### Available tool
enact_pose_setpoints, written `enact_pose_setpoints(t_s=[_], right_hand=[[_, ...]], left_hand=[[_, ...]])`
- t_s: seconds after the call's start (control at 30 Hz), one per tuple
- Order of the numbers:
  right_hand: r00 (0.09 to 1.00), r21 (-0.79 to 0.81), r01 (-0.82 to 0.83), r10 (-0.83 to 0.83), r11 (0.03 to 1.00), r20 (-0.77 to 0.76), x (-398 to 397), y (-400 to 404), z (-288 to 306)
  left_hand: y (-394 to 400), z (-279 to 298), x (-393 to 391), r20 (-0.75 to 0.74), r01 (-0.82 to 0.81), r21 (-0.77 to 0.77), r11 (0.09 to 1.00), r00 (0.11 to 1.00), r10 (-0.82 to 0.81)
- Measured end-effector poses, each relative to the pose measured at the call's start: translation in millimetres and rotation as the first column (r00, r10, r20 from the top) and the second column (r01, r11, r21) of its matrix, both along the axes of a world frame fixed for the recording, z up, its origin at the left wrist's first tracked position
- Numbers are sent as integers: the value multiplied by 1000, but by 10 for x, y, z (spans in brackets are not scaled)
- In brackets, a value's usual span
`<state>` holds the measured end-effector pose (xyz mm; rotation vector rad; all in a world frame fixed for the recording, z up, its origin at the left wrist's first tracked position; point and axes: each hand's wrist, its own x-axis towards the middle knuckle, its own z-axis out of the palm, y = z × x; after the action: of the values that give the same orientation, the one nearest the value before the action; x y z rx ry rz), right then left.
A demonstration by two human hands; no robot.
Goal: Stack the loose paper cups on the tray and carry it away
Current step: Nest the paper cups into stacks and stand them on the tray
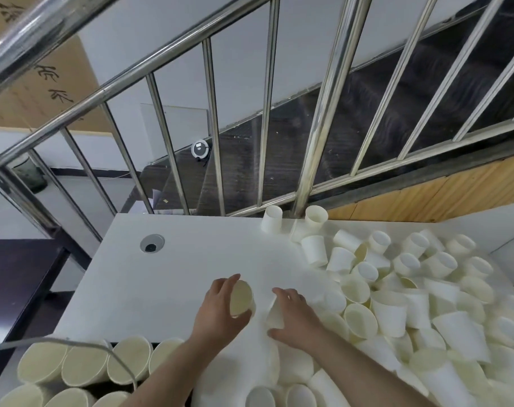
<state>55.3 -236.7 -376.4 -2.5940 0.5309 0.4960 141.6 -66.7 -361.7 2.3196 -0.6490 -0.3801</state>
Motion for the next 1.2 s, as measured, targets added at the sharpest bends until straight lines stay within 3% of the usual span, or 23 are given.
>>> enact_pose_setpoints(t_s=[0.2, 0.4, 0.57, 0.7, 1.2], right_hand=[[996, -154, -74, 65, 985, -65, 179, 108, -126], [998, -124, -42, 37, 991, -41, 206, 116, -214], [984, 25, 122, -125, 992, 128, 153, 122, -26], [957, 67, 159, -171, 985, 236, 0, 122, 182], [904, 12, 178, -169, 984, 393, -1191, 664, 760]], left_hand=[[54, 2, 15, 27, 51, 53, 997, 998, -52], [82, -8, 33, 30, 76, 42, 996, 997, -78], [57, -33, -8, 21, 106, 9, 994, 994, -107], [12, -7, -108, 16, 147, -6, 989, 989, -147], [473, 441, -1109, 90, 166, -34, 986, 983, -162]])
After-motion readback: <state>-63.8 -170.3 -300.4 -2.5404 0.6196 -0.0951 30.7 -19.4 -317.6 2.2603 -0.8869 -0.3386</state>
